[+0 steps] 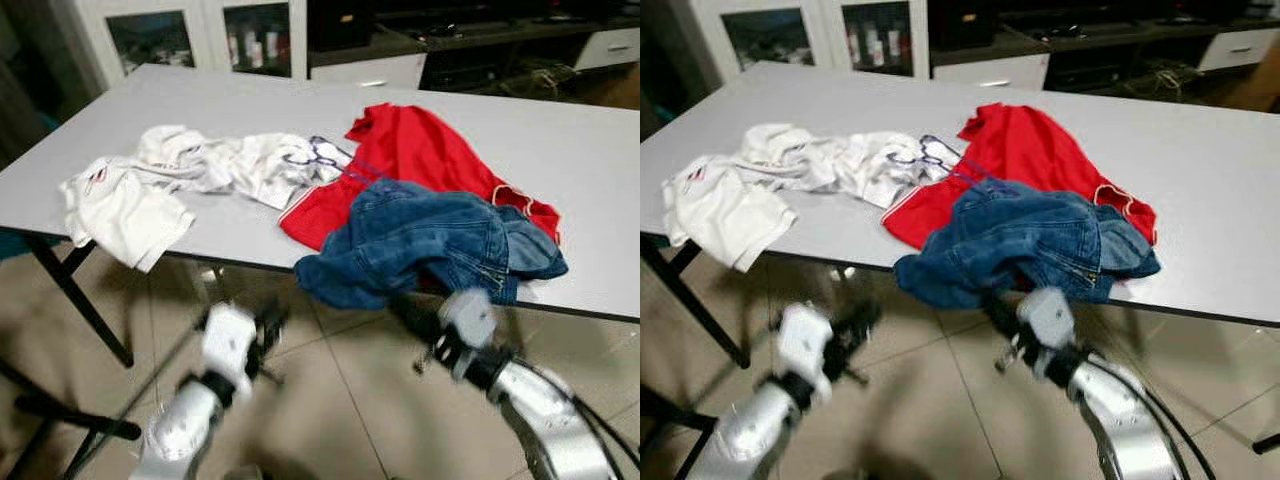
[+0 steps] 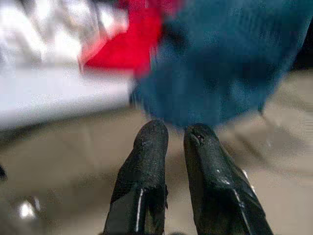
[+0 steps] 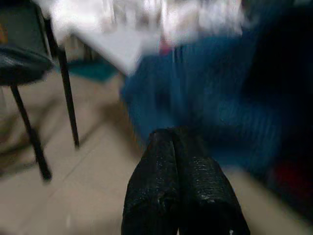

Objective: Hang hanger

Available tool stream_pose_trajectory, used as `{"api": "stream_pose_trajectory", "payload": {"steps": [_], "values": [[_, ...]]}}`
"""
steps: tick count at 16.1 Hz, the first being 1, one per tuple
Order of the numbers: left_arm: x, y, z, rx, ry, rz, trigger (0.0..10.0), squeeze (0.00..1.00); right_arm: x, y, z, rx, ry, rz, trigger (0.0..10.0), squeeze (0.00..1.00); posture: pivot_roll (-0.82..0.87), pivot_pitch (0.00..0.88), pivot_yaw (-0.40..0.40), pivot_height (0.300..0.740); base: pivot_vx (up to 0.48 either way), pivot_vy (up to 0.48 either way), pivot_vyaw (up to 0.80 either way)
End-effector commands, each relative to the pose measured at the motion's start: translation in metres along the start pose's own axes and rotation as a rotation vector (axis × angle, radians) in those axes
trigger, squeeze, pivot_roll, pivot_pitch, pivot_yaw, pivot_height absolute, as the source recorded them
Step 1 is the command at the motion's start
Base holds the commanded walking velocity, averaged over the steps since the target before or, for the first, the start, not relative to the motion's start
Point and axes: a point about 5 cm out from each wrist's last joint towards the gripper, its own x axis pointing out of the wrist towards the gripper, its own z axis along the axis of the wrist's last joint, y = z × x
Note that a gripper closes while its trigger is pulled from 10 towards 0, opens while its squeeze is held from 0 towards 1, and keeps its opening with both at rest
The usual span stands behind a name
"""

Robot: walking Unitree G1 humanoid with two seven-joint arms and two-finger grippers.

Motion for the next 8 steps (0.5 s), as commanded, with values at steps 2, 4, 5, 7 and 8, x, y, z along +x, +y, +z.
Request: {"api": "stream_pose_trajectory", "payload": {"steps": [2, 4, 5, 7, 8], "values": [[-0.002, 0.0, -0.021, 0.001, 0.083, -0.011, 10.0, 0.0, 0.002, -0.006, -0.016, -0.016, 0.076, -0.018, 10.0, 0.0, 0.01, 0.0, 0.024, 0.74, 0.0, 0.0, 0.0], [-0.001, 0.004, -0.052, -0.006, 0.217, -0.007, 10.0, 0.0, 0.004, -0.011, -0.054, 0.016, 0.255, -0.055, 10.0, 0.0, 0.02, 0.0, 0.02, 0.74, 0.0, 0.0, 0.0], [0.0, 0.005, -0.057, -0.006, 0.239, -0.005, 10.0, 0.0, 0.005, -0.011, -0.061, 0.02, 0.293, -0.054, 10.0, 0.0, 0.02, 0.0, 0.02, 0.74, 0.0, 0.0, 0.0], [0.001, 0.01, -0.08, -0.01, 0.347, 0.008, 10.0, 0.0, 0.008, -0.006, -0.088, 0.034, 0.437, -0.052, 10.0, 0.0, 0.02, 0.0, 0.023, 0.74, 0.0, 0.0, 0.0], [0.002, 0.013, -0.089, -0.007, 0.395, 0.025, 10.0, 0.0, 0.009, -0.007, -0.096, 0.046, 0.491, -0.073, 10.0, 0.0, 0.02, 0.0, 0.024, 0.74, 0.0, 0.0, 0.0]]}}
